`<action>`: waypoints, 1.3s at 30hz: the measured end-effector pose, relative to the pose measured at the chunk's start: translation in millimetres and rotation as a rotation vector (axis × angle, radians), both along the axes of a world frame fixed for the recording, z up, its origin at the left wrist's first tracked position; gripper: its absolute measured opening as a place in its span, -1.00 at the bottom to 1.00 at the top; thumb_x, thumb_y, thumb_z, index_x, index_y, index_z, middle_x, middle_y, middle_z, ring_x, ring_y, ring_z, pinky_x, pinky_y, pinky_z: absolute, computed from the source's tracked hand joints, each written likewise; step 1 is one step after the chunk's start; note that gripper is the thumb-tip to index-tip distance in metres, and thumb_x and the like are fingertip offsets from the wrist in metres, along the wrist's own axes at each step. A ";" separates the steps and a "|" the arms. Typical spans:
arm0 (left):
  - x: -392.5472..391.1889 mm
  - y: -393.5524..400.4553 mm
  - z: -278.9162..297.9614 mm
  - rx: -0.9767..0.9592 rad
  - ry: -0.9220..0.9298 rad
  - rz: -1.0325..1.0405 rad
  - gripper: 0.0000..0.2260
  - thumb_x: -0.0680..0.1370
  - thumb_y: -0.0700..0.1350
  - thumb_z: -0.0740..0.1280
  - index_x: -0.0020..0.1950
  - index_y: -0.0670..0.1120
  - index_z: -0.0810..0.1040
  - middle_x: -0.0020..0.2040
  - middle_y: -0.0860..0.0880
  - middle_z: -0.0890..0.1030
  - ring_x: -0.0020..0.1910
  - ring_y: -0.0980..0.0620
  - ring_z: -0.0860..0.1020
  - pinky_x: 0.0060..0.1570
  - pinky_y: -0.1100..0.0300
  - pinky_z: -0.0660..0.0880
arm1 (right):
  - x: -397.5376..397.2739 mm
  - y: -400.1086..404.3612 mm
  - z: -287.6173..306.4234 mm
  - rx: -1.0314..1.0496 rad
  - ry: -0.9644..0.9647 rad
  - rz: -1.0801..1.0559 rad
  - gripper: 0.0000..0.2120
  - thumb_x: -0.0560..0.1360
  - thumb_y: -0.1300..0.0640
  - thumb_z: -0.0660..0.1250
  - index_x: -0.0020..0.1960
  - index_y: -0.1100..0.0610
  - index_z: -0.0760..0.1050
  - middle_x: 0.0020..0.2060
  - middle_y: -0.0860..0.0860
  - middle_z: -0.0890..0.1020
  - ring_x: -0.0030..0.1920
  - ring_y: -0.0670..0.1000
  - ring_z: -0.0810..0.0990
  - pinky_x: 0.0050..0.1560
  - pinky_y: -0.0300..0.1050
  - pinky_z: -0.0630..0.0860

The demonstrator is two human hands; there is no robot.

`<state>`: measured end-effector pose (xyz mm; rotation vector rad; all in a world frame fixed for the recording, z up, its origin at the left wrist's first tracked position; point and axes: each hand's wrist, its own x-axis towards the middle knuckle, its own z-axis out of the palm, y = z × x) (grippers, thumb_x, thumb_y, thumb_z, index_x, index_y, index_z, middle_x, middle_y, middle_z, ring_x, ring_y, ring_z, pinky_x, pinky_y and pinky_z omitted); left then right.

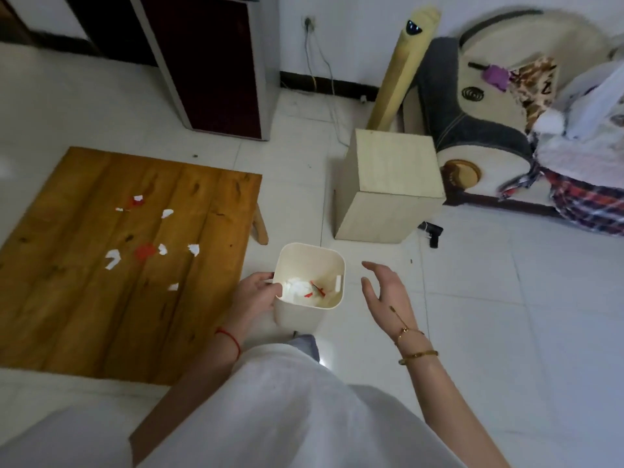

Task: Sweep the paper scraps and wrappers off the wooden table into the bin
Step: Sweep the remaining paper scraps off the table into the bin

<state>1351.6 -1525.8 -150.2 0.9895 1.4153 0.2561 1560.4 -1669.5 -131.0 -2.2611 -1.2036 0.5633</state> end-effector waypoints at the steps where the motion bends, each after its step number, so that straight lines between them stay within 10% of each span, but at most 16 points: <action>1: 6.9 8.5 1.8 0.011 0.000 0.025 -0.67 0.39 -0.33 0.33 0.10 -0.05 0.54 -0.06 -0.02 0.60 -0.11 0.02 0.60 -0.04 0.08 0.61 | 12.9 18.6 2.7 0.009 -0.004 0.033 -0.66 0.60 0.09 0.18 0.36 0.07 0.40 0.29 0.01 0.50 0.33 -0.01 0.39 0.29 -0.24 0.24; 16: 44.1 69.1 6.2 -0.044 0.129 0.492 -0.48 0.27 -0.02 0.38 0.23 -0.06 0.53 0.00 -0.04 0.62 0.03 -0.09 0.60 0.08 -0.06 0.58 | 85.3 236.6 -4.8 -0.036 -0.035 0.623 -0.65 0.61 0.03 0.15 0.37 0.02 0.38 0.33 0.03 0.47 0.31 0.04 0.40 0.35 -0.04 0.32; 25: 94.2 60.7 -14.1 -0.162 0.106 1.036 -0.72 0.37 -0.23 0.38 0.04 0.01 0.55 0.00 -0.09 0.66 0.07 -0.15 0.60 0.19 -0.12 0.53 | 101.9 345.0 -18.6 -0.086 -0.024 1.148 -0.64 0.61 0.04 0.16 0.38 0.07 0.35 0.32 0.03 0.46 0.32 -0.02 0.37 0.29 -0.21 0.25; 39: 135.7 58.4 -81.2 -0.306 0.065 1.352 -0.53 0.37 -0.22 0.37 0.29 -0.07 0.52 0.07 -0.16 0.66 0.01 -0.13 0.60 0.15 -0.06 0.56 | 6.2 436.1 -96.7 -0.221 -0.113 1.641 -0.61 0.62 0.11 0.14 0.43 0.12 0.30 0.41 0.07 0.34 0.40 0.07 0.29 0.36 0.04 0.36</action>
